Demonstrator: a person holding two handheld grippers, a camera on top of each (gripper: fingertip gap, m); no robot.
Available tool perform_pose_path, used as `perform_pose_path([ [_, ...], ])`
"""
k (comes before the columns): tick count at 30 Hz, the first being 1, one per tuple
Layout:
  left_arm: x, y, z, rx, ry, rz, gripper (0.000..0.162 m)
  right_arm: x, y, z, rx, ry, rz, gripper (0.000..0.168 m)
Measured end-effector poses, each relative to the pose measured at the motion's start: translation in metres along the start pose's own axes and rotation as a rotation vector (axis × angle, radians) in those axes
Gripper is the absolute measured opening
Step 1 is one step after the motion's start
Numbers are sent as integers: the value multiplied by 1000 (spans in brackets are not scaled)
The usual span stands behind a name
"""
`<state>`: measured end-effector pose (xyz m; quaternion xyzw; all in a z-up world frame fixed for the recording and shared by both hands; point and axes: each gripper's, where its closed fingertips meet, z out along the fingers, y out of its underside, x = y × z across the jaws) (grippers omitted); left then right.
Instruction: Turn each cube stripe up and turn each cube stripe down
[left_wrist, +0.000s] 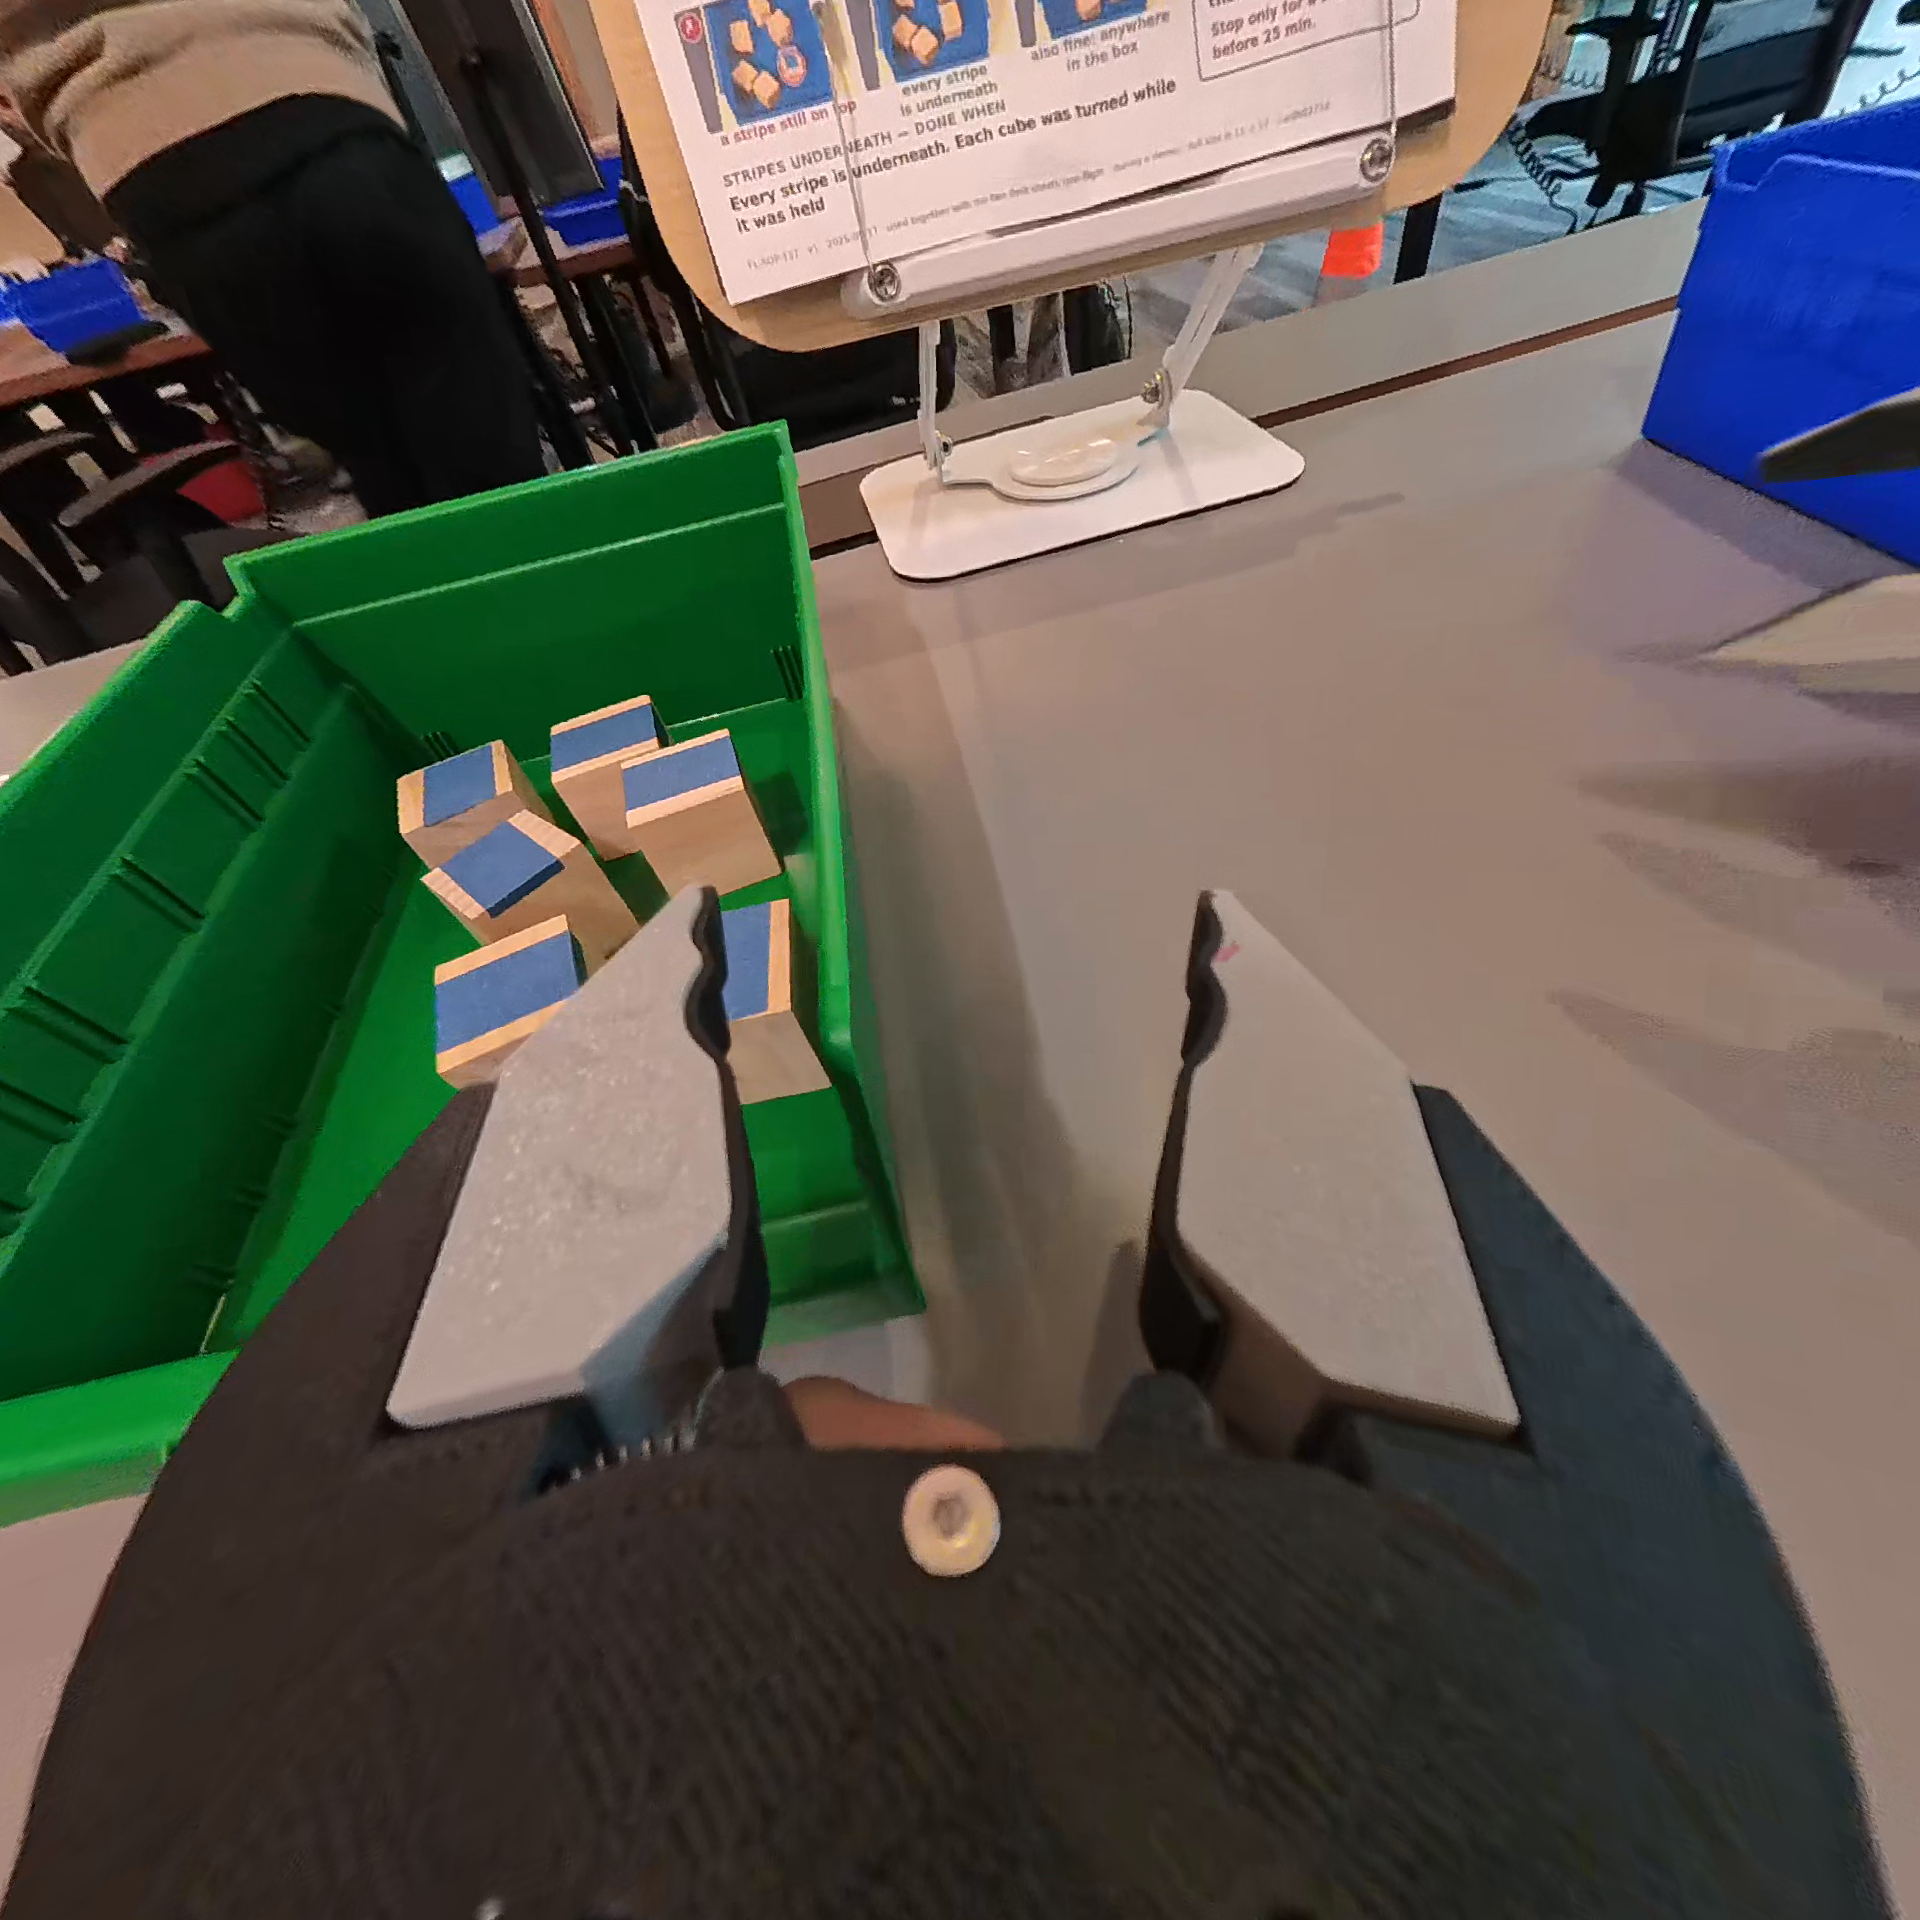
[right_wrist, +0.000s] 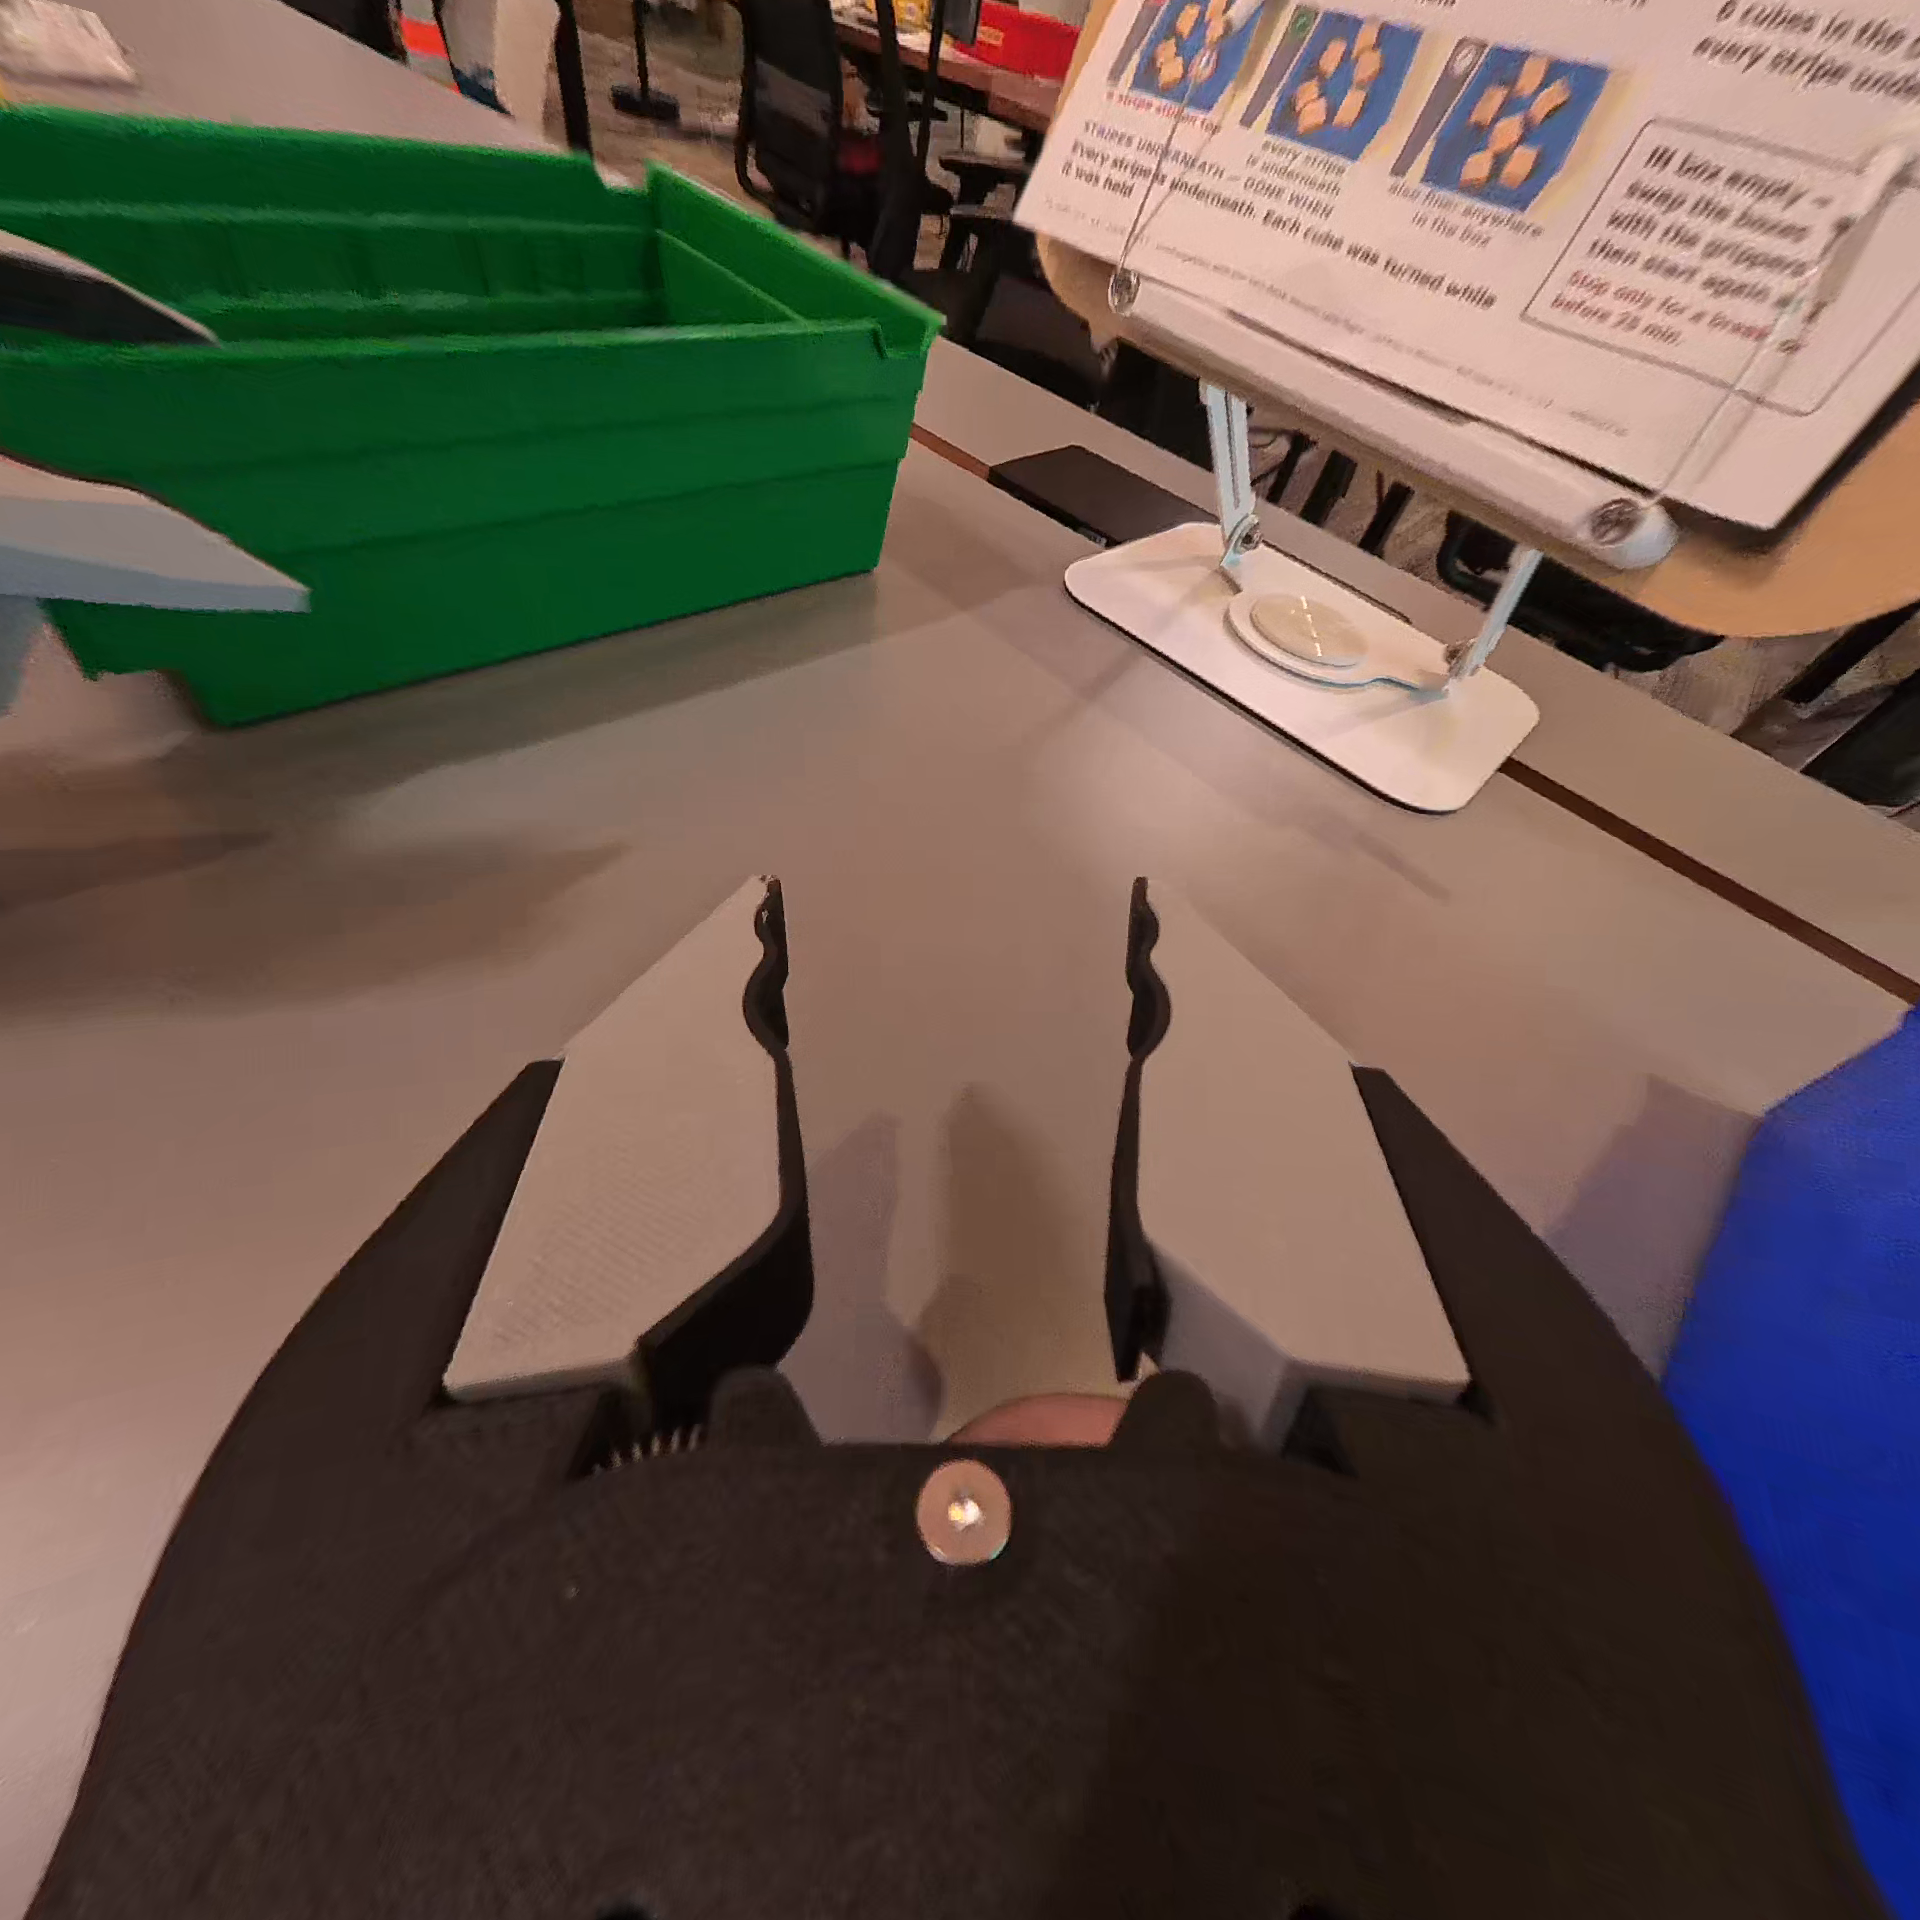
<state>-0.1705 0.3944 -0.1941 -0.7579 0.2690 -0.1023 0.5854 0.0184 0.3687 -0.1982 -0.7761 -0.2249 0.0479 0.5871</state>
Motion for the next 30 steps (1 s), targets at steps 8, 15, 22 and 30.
perform_pose_path([
  [8,11,16,-1,-59,27,39,88,6,12,38,-53,20,-118,63],
  [15,13,28,-28,-108,40,64,87,14,-5,33,34,70,-140,55],
  [22,6,37,-46,-130,42,36,86,18,-1,26,34,24,-4,55],
  [30,3,34,-47,-117,40,43,84,12,3,22,20,-10,29,55],
])
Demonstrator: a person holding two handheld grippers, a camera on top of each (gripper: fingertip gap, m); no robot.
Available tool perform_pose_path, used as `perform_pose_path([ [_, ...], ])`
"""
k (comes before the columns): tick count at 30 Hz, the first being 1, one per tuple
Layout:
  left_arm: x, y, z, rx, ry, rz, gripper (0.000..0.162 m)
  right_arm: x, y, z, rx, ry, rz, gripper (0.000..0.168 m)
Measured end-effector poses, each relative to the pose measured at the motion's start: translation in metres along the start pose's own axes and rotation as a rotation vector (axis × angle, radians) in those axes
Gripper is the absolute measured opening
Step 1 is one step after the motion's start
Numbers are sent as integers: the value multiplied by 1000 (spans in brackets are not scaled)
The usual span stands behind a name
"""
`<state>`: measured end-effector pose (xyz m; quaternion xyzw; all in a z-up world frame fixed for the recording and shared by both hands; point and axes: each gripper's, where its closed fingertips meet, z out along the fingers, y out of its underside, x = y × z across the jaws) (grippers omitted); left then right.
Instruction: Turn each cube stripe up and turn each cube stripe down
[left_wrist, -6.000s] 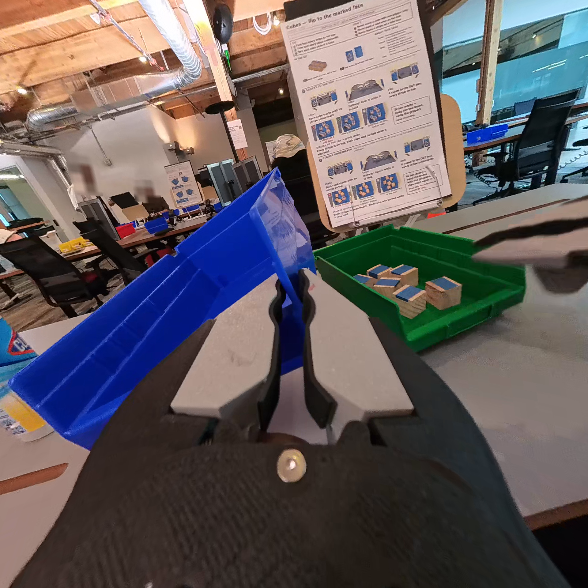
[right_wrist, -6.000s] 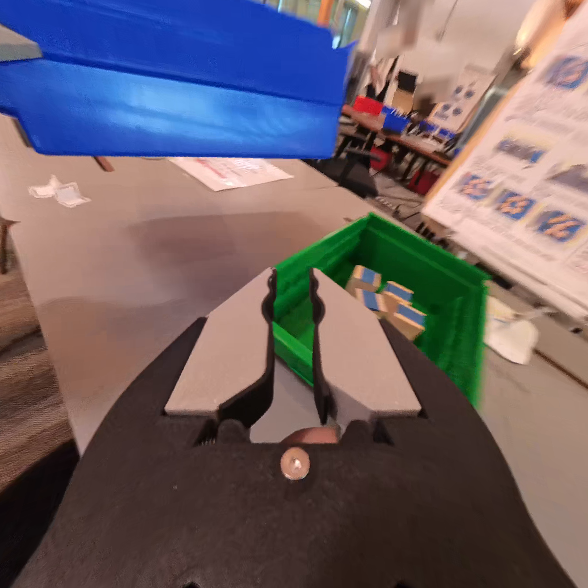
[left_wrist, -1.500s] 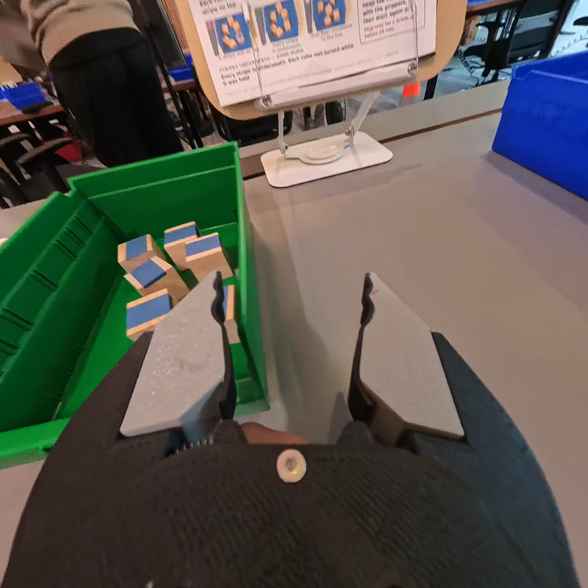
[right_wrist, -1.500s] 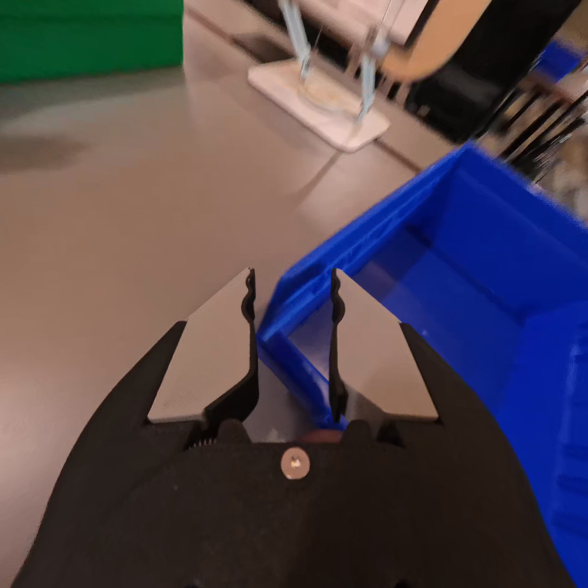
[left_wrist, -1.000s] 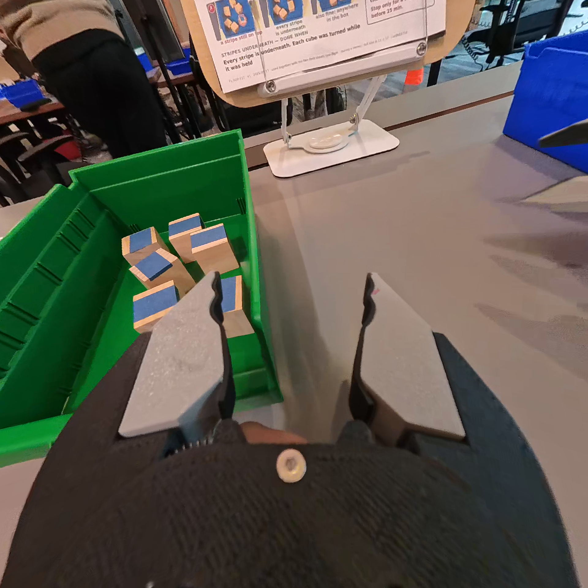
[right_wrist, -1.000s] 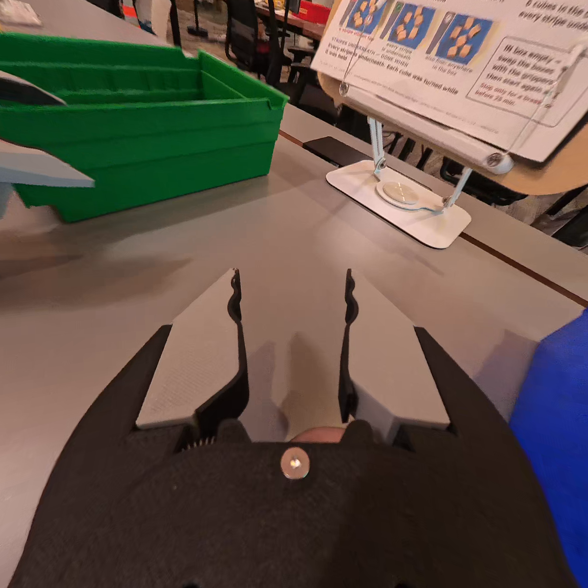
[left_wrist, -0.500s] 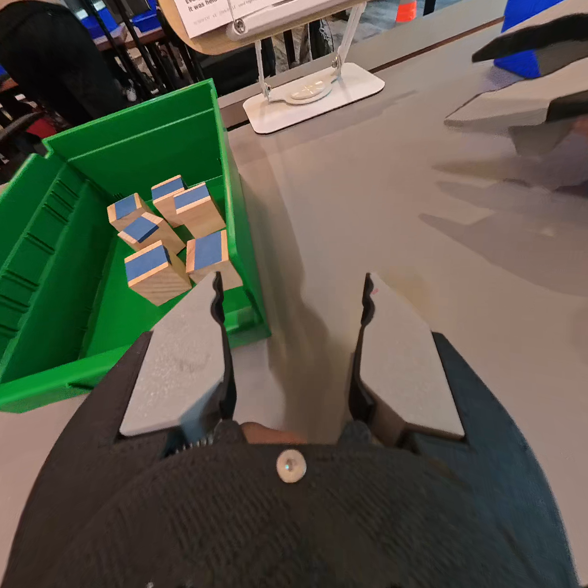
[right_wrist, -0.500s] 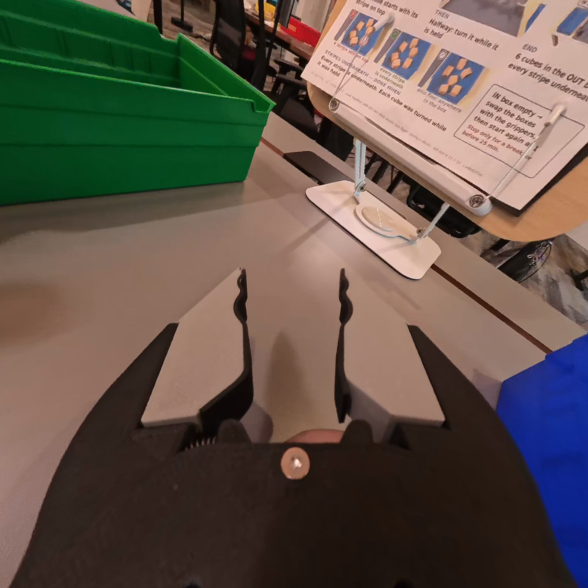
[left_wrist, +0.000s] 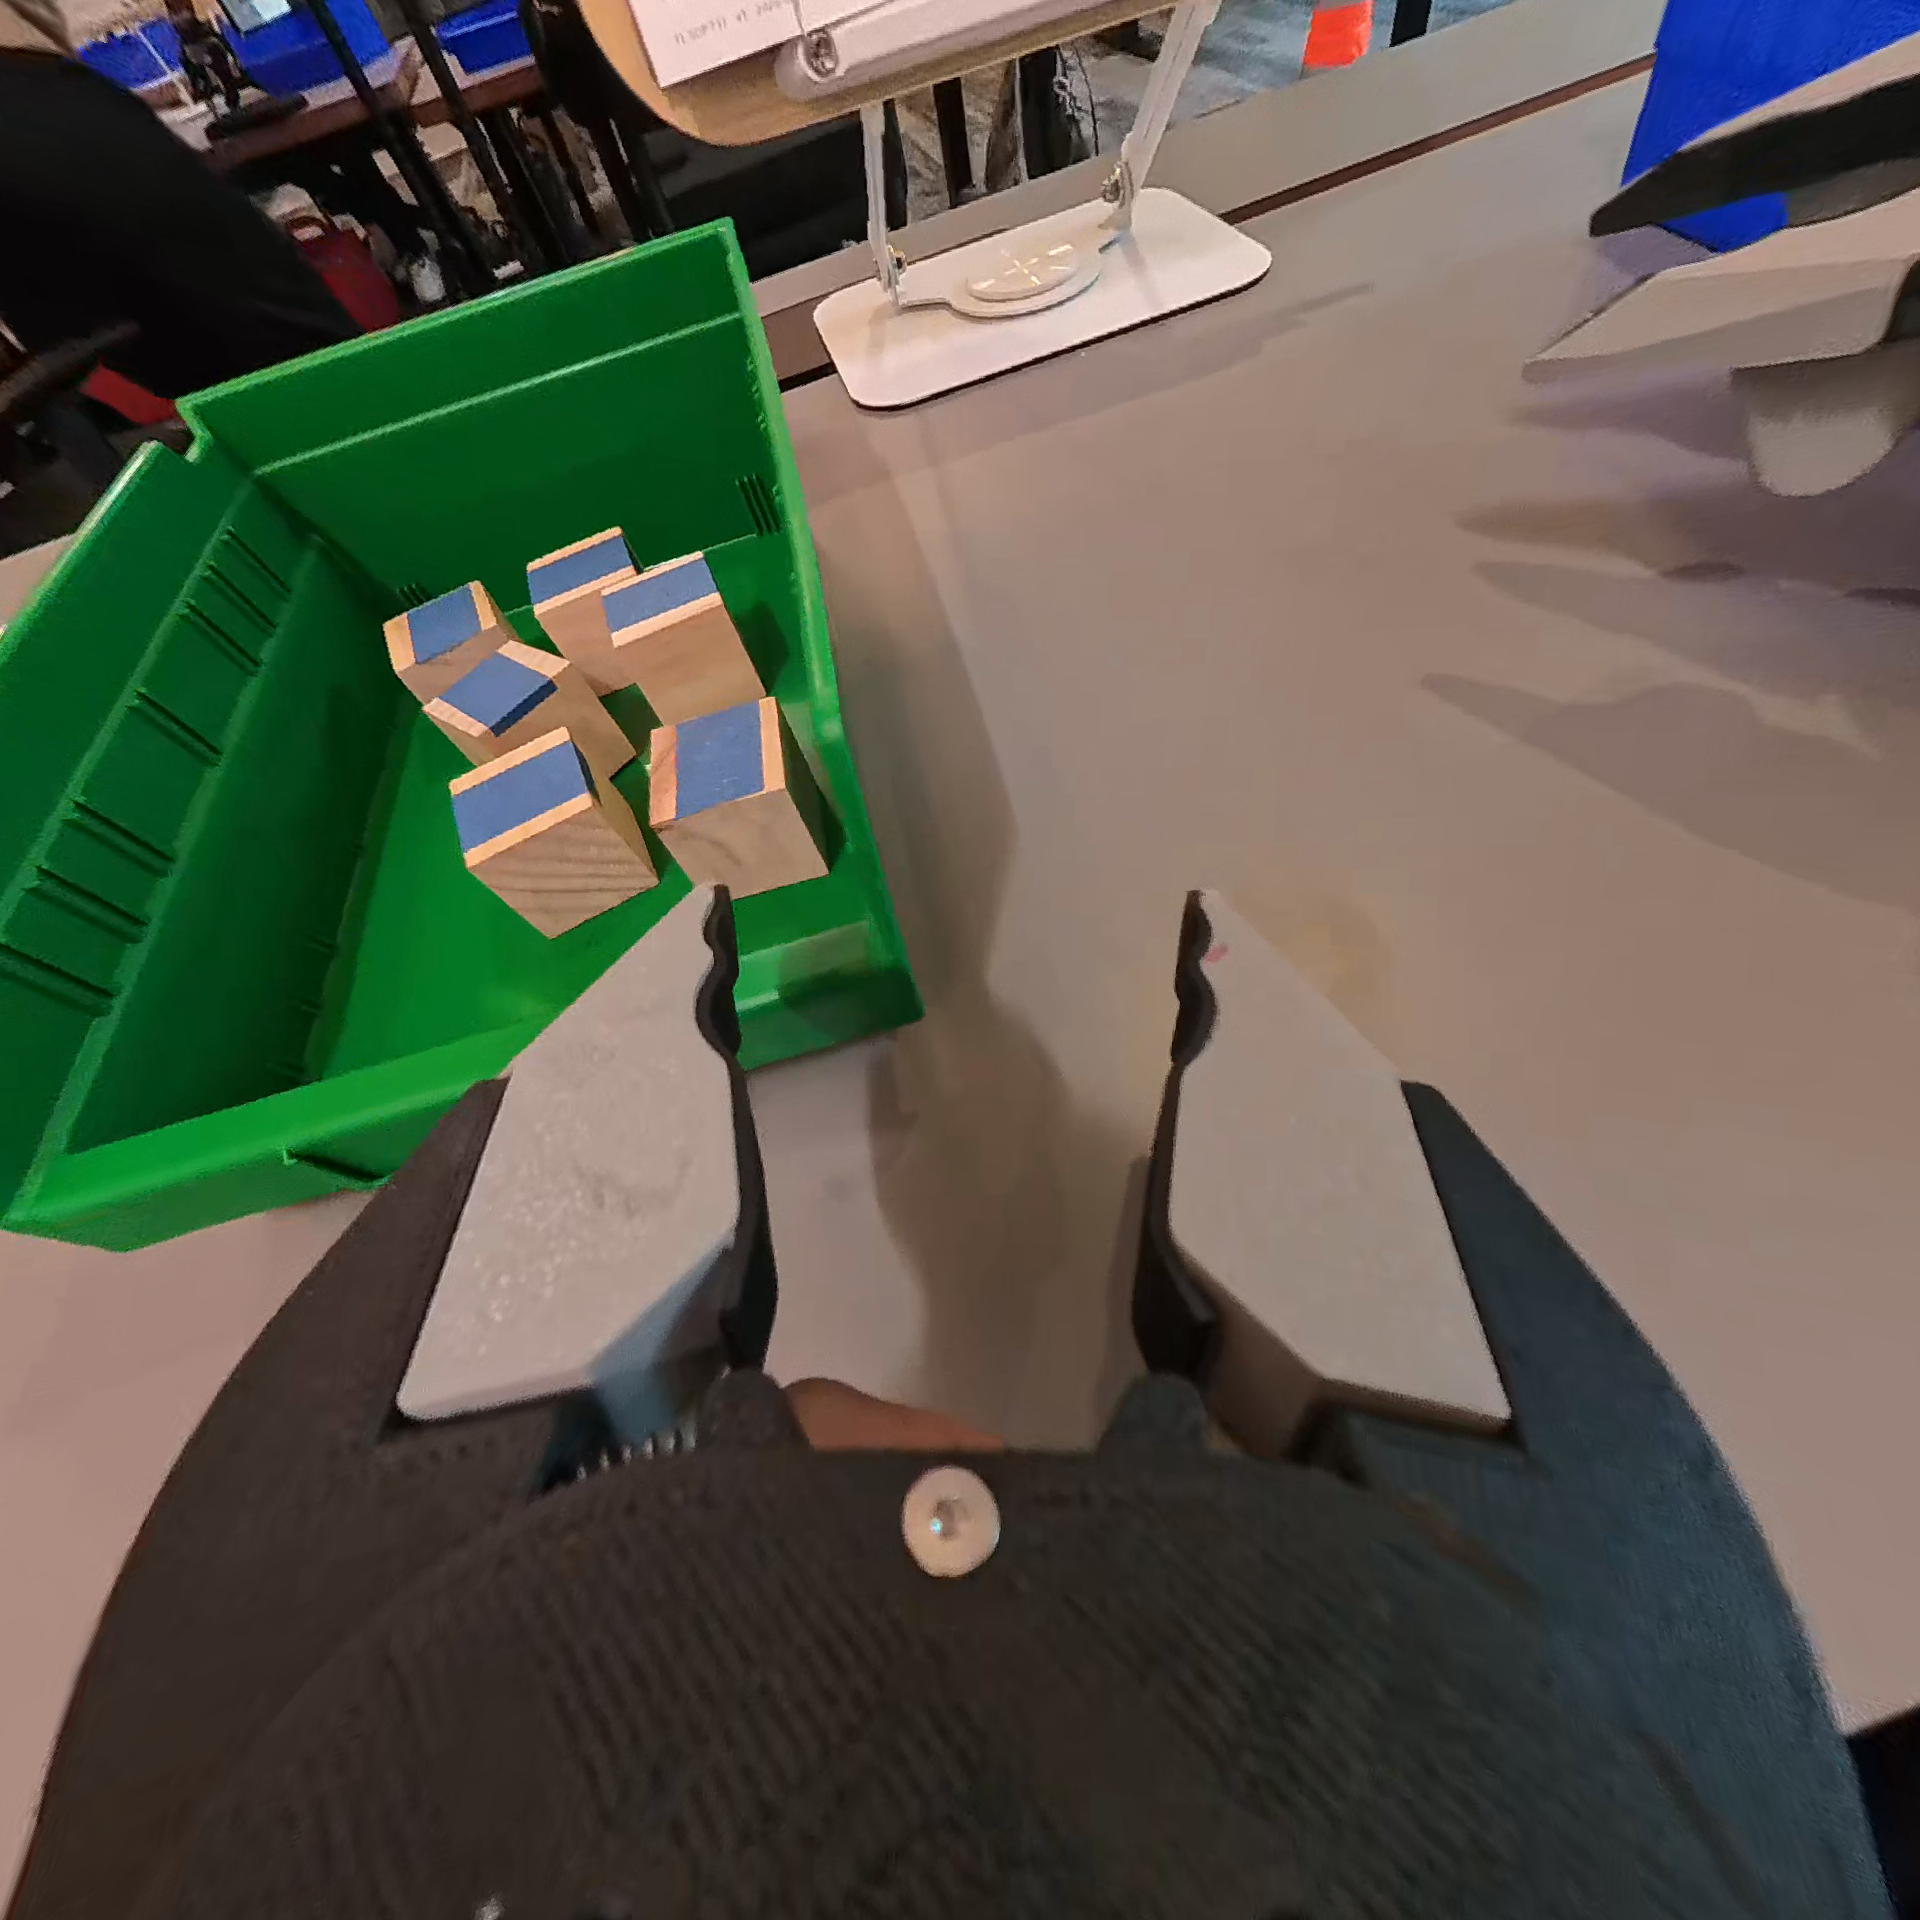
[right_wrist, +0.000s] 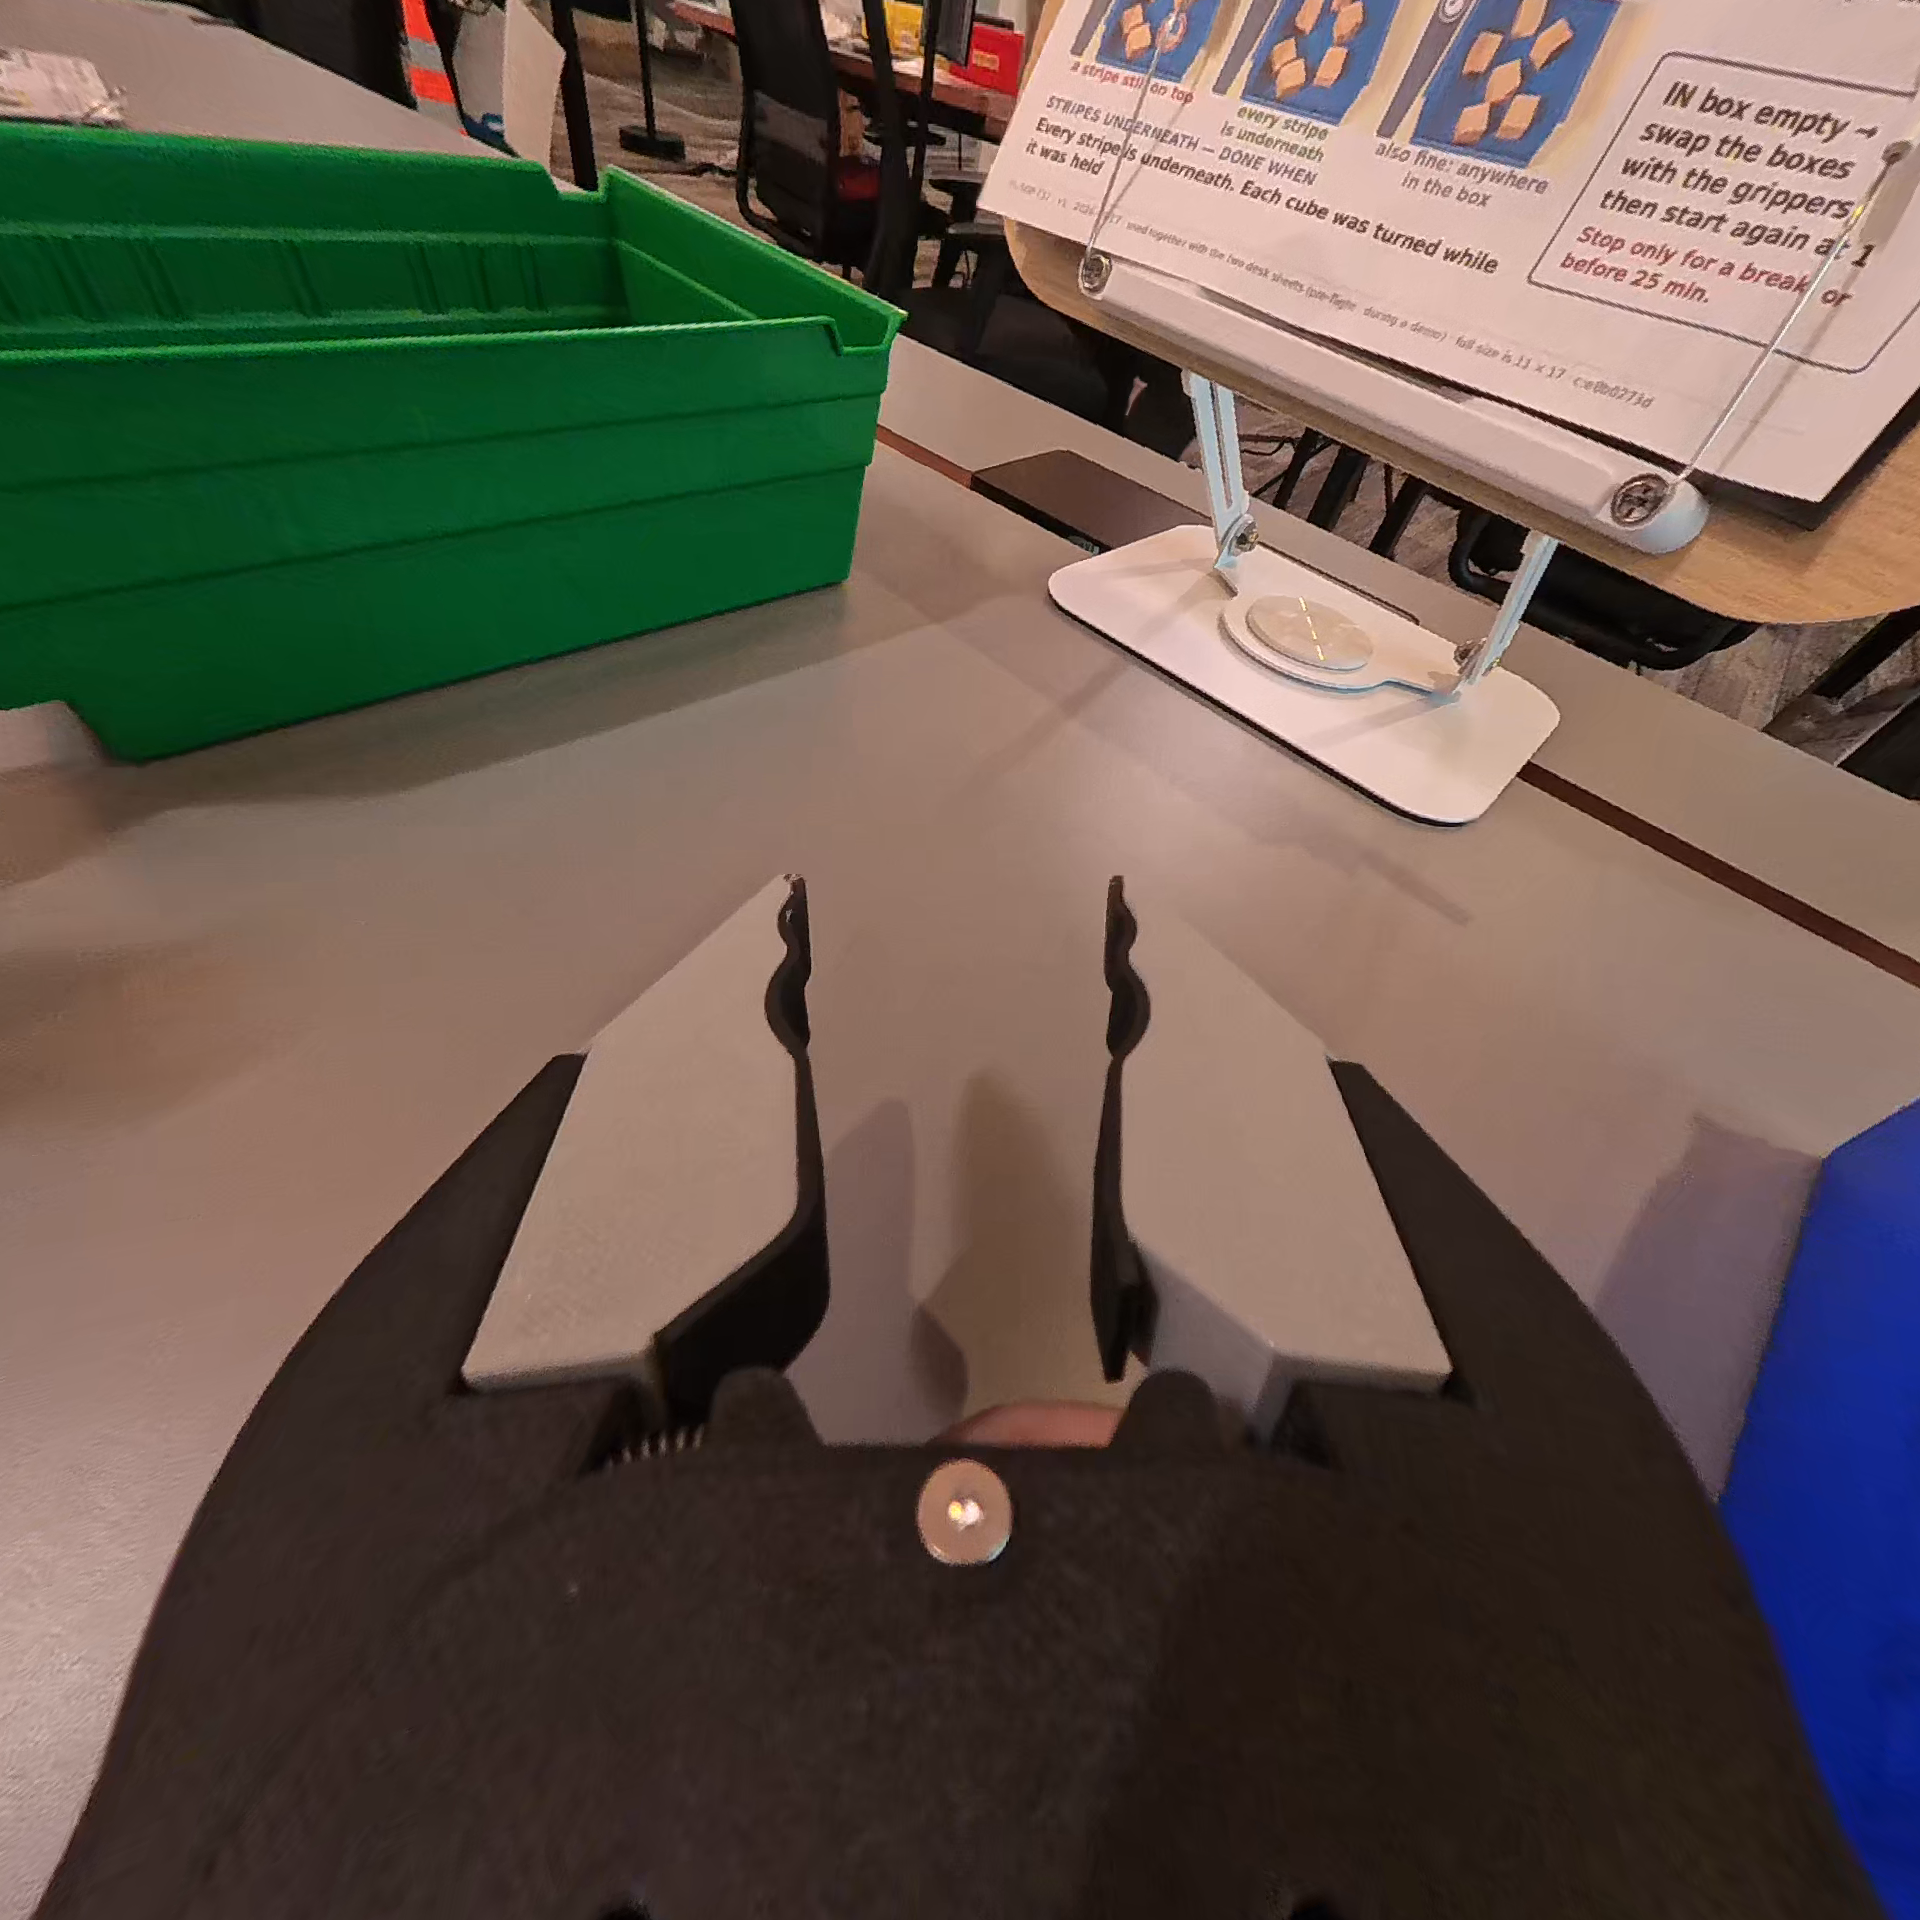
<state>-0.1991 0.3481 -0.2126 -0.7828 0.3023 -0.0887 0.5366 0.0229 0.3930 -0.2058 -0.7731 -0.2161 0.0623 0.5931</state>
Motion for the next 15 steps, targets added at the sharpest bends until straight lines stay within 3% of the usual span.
perform_pose_path([
  [15,-12,5,2,-10,-9,-31,82,-17,-6,-4,-2,-36,-61,55],
])
